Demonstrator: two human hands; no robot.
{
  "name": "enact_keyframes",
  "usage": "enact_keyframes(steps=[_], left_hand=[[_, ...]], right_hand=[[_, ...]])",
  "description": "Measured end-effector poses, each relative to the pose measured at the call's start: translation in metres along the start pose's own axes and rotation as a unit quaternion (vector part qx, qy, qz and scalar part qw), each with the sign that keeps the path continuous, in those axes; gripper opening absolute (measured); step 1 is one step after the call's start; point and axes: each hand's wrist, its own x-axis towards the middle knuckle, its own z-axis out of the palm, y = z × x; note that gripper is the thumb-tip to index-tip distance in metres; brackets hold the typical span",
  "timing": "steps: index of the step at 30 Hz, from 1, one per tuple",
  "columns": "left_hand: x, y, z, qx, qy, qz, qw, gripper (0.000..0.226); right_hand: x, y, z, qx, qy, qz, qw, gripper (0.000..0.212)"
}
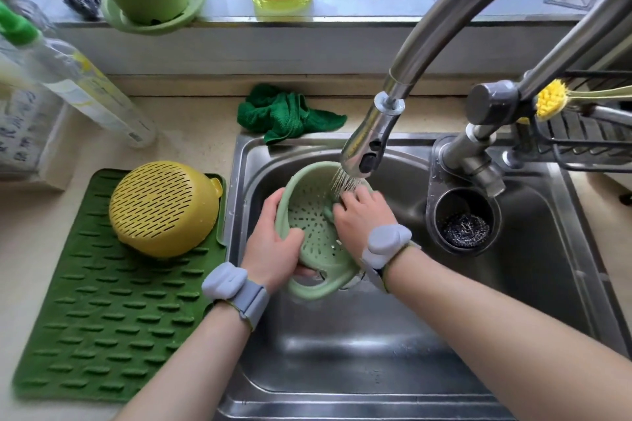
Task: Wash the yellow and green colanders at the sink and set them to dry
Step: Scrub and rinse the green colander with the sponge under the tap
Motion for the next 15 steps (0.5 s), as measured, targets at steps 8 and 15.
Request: enact_keyframes(steps=[8, 15], left_hand=[[-0.011, -0.006, 0.016, -0.005, -0.052, -0.046, 0.998, 0.071], [-0.004, -0.006, 0.012, -0.014, -0.082, -0.079, 0.993, 0.071]], right_hand=[[0.012, -0.021, -0.014, 0.774, 0.032, 0.329, 0.541, 0.014], [0.002, -0.030, -0.005, 0.743, -0.058, 0.283, 0.604, 0.014]])
